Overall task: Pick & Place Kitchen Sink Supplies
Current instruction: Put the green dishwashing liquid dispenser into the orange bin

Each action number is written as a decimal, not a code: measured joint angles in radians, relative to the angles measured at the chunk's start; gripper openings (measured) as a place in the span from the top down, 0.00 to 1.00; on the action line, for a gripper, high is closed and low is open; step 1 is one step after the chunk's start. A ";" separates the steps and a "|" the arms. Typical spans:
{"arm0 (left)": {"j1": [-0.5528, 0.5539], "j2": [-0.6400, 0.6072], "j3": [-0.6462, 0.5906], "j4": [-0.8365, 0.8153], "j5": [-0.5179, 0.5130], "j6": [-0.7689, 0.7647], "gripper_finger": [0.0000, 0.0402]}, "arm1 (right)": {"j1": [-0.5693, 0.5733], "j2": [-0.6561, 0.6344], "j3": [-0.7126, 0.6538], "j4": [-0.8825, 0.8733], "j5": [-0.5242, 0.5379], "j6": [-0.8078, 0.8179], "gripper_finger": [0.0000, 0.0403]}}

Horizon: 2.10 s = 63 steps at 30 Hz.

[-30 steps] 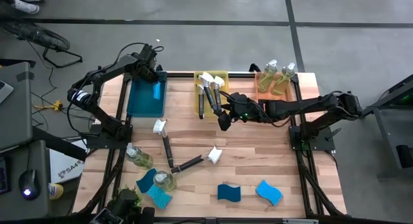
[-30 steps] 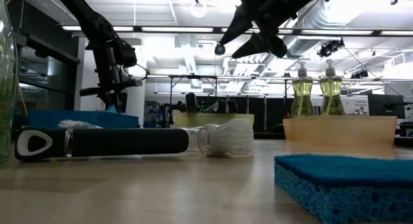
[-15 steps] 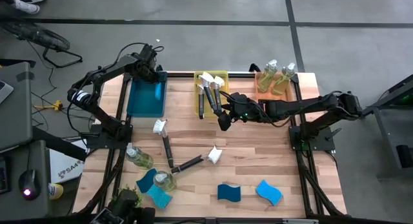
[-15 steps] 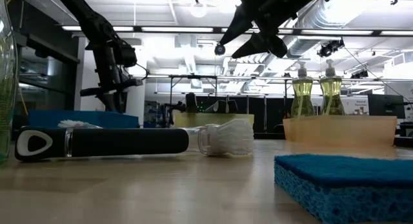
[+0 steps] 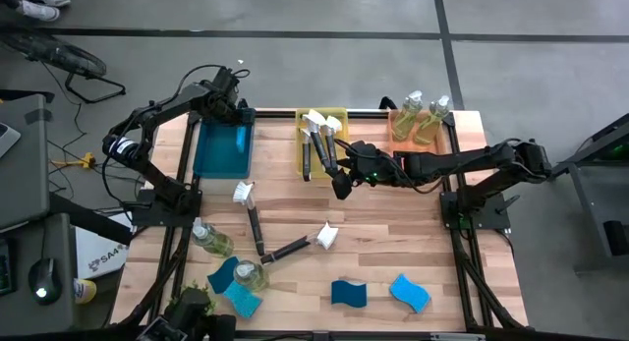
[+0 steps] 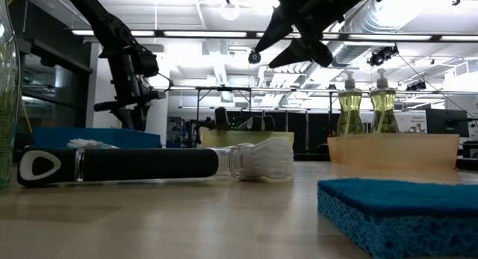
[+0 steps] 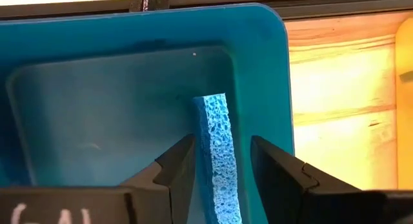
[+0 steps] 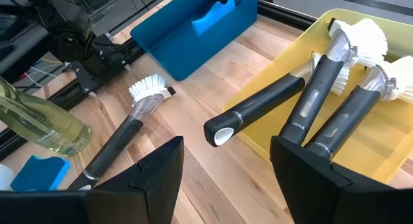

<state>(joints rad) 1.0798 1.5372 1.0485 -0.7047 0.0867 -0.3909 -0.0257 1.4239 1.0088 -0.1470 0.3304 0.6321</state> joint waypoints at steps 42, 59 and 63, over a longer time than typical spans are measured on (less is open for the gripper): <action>-0.070 -0.502 0.000 0.014 0.120 0.047 0.64 | 0.000 -0.048 0.000 -0.050 -0.072 0.004 0.44; -0.412 -0.676 0.000 -0.098 0.003 -0.088 0.64 | 0.000 -0.231 0.000 -0.182 -0.103 -0.083 0.44; -0.487 -0.713 0.000 -0.191 0.017 -0.093 0.64 | 0.010 -0.253 0.000 -0.234 -0.107 -0.083 0.44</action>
<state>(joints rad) 0.5923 0.8244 1.0489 -0.8954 0.1038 -0.4843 -0.0156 1.1706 1.0084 -0.3805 0.2236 0.5491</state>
